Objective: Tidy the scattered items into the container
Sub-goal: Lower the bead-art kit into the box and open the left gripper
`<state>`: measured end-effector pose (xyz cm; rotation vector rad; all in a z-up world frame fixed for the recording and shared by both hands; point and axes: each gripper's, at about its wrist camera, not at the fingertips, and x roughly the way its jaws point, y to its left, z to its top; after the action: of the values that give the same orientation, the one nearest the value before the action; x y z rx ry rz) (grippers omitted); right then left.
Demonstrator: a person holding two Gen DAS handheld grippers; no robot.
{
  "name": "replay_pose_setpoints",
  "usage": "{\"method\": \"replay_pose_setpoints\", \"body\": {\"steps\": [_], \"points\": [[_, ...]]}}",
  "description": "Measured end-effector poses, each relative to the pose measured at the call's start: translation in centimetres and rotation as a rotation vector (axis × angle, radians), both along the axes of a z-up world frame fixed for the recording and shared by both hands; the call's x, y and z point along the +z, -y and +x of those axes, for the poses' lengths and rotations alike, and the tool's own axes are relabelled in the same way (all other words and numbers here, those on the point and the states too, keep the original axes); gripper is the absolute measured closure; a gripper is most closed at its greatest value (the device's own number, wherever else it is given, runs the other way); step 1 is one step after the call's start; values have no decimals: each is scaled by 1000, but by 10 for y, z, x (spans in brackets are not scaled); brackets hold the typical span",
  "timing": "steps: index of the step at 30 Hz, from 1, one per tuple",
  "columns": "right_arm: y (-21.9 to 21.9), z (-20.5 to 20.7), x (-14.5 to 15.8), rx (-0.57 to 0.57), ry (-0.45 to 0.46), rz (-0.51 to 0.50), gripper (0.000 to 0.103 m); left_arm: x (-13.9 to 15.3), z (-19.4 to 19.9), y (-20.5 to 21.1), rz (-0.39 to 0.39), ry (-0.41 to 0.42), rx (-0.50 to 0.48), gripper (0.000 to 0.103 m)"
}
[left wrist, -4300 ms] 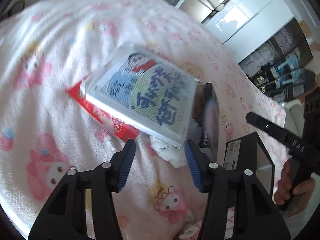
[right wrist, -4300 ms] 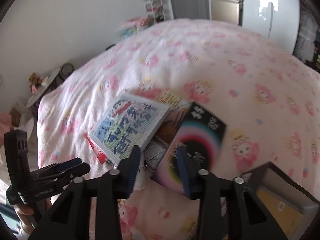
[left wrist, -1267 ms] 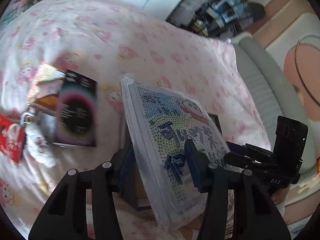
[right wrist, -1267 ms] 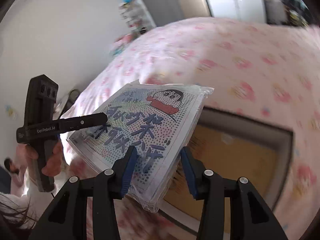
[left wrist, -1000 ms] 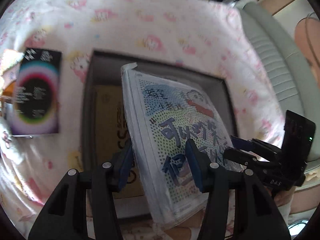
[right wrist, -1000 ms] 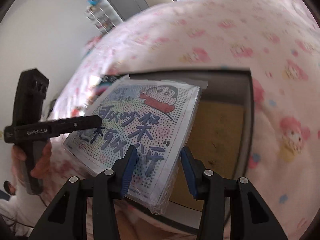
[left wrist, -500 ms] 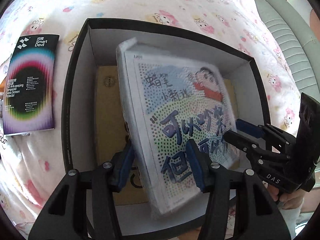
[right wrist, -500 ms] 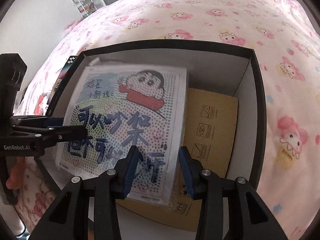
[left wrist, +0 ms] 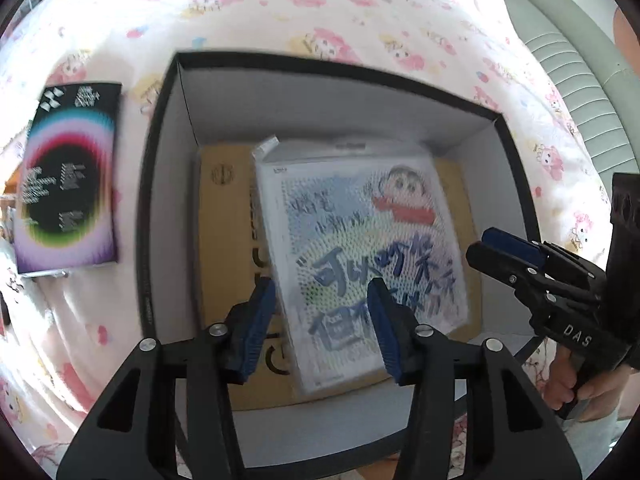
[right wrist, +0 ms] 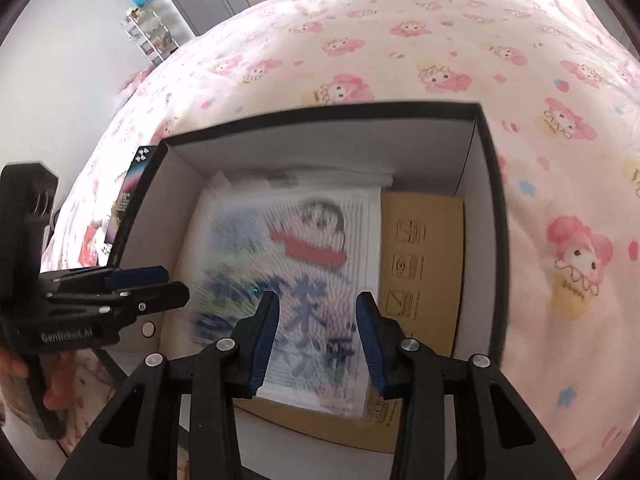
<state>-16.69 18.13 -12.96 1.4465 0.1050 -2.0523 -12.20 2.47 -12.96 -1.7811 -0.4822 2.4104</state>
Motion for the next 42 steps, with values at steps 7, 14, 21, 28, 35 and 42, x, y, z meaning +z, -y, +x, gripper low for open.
{"method": "replay_pose_setpoints", "body": {"steps": [7, 14, 21, 28, 35, 42], "points": [[12, -3, -8, -8, 28, 86, 67, 3, -3, 14, 41, -6, 12, 54], [22, -11, -33, -37, 46, 230, 67, 5, -4, 22, 67, -42, 44, 54], [22, -1, -31, 25, 235, -3, 65, 8, -5, 21, 78, -39, 35, 54], [-13, 24, 1, -60, 26, 10, 65, -2, -9, 10, 165, 10, -38, 54], [-46, 74, 48, -129, -163, -4, 65, -16, -11, -22, 218, 73, -120, 54], [-67, 78, 43, -267, -177, -61, 65, -27, -15, -85, 268, 105, -273, 54]]}}
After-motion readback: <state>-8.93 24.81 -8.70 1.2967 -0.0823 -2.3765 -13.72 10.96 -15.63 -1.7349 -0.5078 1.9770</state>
